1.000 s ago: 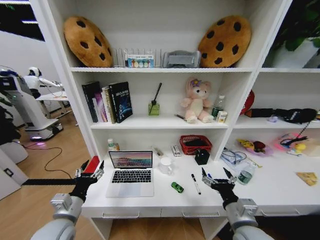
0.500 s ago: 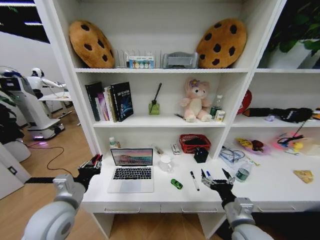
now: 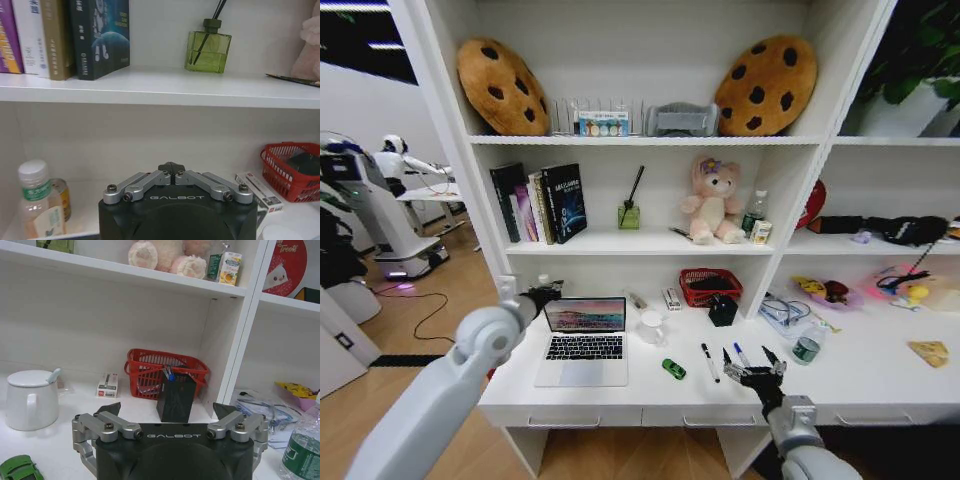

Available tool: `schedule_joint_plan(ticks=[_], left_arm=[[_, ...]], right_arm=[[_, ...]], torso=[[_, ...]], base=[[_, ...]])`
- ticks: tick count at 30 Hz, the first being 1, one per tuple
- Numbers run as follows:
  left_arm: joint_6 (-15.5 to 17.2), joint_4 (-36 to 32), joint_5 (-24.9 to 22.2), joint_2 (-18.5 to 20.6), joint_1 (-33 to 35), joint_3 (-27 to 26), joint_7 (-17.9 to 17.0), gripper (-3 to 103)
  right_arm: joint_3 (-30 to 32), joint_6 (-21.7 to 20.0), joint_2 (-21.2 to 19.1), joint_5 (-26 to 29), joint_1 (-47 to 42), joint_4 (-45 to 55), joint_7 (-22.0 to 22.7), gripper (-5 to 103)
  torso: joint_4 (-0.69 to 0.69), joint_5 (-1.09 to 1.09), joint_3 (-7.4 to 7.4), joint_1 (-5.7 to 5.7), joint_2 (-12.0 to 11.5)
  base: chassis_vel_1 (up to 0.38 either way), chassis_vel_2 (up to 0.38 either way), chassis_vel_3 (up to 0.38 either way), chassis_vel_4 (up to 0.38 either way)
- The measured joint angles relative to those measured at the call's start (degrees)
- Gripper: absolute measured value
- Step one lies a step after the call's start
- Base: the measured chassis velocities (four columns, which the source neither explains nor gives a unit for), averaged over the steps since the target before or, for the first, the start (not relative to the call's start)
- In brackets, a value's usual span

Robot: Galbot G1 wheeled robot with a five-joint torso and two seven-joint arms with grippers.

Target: Organize the objects on the table.

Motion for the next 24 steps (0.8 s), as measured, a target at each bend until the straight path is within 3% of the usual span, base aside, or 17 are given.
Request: schedule_joint_plan(ticks=[2, 4, 7, 12, 17, 24], left_arm=[[0.11, 1.17, -0.35, -1.12, -1.42, 1.19, -0.99, 0], [0.15, 4.55, -2.28, -3.64, -4.59, 4.41, -4.79, 0], [0.15, 7.64, -3.87, -4.89, -6.43, 6.66, -7.39, 0], [0.14, 12.71, -4.55, -5.66, -8.37, 8.25, -7.82, 0], [0.08, 12.84, -7.13, -5.08, -8.46, 9.24, -9.84, 0], [-0.04, 6.99, -10.92, -2.05, -4.5, 9.76, -14.12, 0]], right_arm=[[0.0, 0.11, 0.03, 0.02, 0.07, -0.47, 0.0, 100], [-0.05, 0.59, 0.24, 0.03, 0.55, -1.78, 0.0, 100], [-0.1, 0.77, 0.44, 0.22, 1.4, -2.65, 0.0, 100], [-0.1, 0.96, 0.55, 0.92, 2.33, -3.68, 0.05, 100], [0.43, 1.43, 0.61, 2.03, 1.43, -3.86, 0.18, 100], [0.39, 1.92, 0.96, 2.34, 1.24, -3.95, 0.62, 100]], torso=[[0.0, 0.0, 0.0, 0.0, 0.0], [-0.01, 0.01, 0.0, -0.01, 0.0], [0.01, 0.01, -0.01, -0.01, 0.0], [0.03, -0.01, -0.01, -0.01, 0.0], [0.0, -0.01, -0.01, -0.01, 0.0], [0.01, -0.01, -0.02, -0.02, 0.01]], base=[[0.0, 0.0, 0.0, 0.0], [0.0, 0.0, 0.0, 0.0], [0.0, 0.0, 0.0, 0.0], [0.0, 0.0, 0.0, 0.0], [0.0, 0.0, 0.0, 0.0], [0.0, 0.0, 0.0, 0.0]])
